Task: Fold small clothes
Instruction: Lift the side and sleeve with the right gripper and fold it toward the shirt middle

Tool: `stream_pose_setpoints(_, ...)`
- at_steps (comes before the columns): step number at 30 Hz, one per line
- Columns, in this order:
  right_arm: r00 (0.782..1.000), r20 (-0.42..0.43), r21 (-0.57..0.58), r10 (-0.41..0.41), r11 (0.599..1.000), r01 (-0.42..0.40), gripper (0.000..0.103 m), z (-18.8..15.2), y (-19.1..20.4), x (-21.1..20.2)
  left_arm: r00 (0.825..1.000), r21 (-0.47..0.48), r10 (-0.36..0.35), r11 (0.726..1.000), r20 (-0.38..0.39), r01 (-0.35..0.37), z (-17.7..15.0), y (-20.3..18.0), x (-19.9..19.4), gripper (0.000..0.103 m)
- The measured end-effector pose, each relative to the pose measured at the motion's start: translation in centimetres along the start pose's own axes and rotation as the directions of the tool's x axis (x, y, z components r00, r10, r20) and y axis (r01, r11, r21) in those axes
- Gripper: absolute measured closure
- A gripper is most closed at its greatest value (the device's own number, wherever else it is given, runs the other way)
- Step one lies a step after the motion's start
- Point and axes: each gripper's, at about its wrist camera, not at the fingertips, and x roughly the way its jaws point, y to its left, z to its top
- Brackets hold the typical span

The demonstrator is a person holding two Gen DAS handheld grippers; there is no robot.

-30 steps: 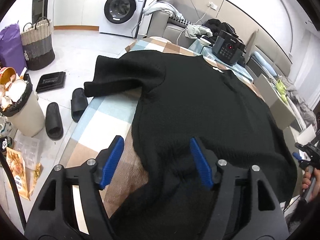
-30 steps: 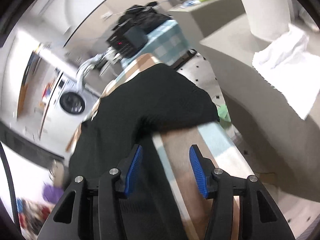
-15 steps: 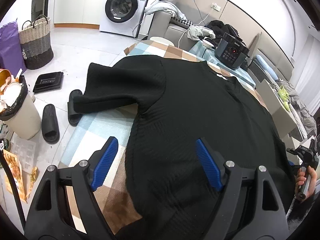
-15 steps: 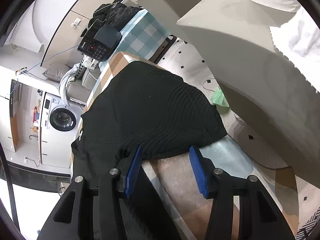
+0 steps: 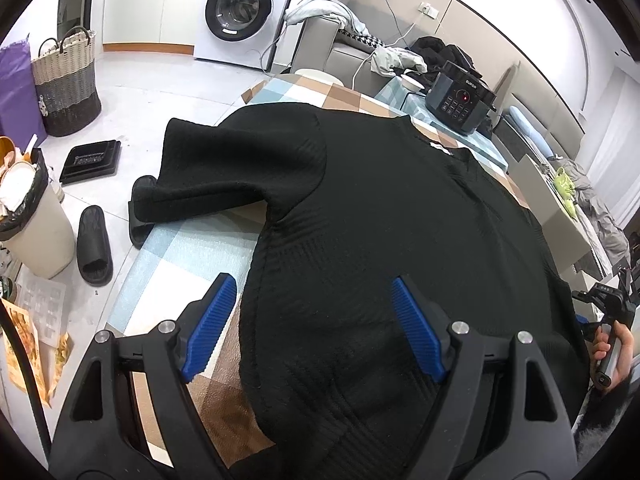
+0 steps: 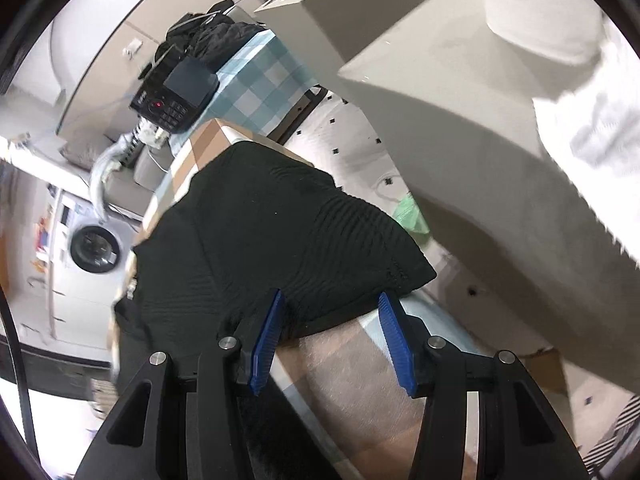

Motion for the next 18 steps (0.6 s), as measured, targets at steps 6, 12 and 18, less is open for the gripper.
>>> stream_pose_setpoints(6, 0.999, 0.029, 0.005, -0.041, 0.999, 0.041, 0.053, 0.3, -0.1, -0.7, 1.000, -0.013, 0.002, 1.000, 0.007, -0.002, -0.2, 0.6, -0.1, 0.025)
stream_pose_setpoints(12, 0.999, 0.021, 0.070, -0.043, 0.997, 0.042, 0.053, 1.5, -2.6, -0.4, 1.000, -0.030, 0.007, 1.000, -0.007, -0.007, -0.3, 1.2, 0.5, 0.025)
stream_pose_setpoints(18, 0.999, -0.017, 0.107, -0.048, 0.993, 0.050, 0.051, 1.7, -3.7, 1.1, 1.000, -0.014, 0.005, 1.000, -0.015, -0.006, -0.1, 0.8, 1.1, 0.025)
